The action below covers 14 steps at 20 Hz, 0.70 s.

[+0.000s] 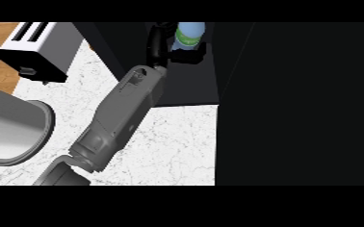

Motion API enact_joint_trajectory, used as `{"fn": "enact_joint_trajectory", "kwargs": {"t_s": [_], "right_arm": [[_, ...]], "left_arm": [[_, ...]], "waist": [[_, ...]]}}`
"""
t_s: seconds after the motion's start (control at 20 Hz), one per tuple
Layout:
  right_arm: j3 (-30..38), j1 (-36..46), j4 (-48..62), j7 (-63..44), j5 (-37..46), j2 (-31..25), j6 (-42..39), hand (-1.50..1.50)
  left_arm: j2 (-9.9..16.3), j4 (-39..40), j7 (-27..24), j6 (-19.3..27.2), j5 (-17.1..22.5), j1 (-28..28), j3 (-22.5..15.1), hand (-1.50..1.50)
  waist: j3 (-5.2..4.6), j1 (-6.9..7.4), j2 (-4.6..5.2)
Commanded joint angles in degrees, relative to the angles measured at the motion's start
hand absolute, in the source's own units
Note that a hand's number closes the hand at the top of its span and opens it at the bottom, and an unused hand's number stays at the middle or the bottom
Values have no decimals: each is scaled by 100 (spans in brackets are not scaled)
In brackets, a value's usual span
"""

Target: Pick up the bottled water, place it into the cabinet and close the cabinet

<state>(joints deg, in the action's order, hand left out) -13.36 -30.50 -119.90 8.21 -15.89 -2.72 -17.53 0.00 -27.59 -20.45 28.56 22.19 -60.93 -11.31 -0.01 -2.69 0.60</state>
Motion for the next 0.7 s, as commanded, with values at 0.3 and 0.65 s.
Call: {"fn": "enact_joint_trajectory", "kwargs": {"t_s": [0.3,0.65], "right_arm": [[-242,147,-85,-195,182,90,169,-150],[9,220,8,-164,-37,-62,31,-150]], "left_arm": [[94,1504,-668,339,-265,-467,319,150],[256,2114,-1008,788,-613,-305,157,150]], "waist": [[-2,-51,57],[-4,-109,98]]}}
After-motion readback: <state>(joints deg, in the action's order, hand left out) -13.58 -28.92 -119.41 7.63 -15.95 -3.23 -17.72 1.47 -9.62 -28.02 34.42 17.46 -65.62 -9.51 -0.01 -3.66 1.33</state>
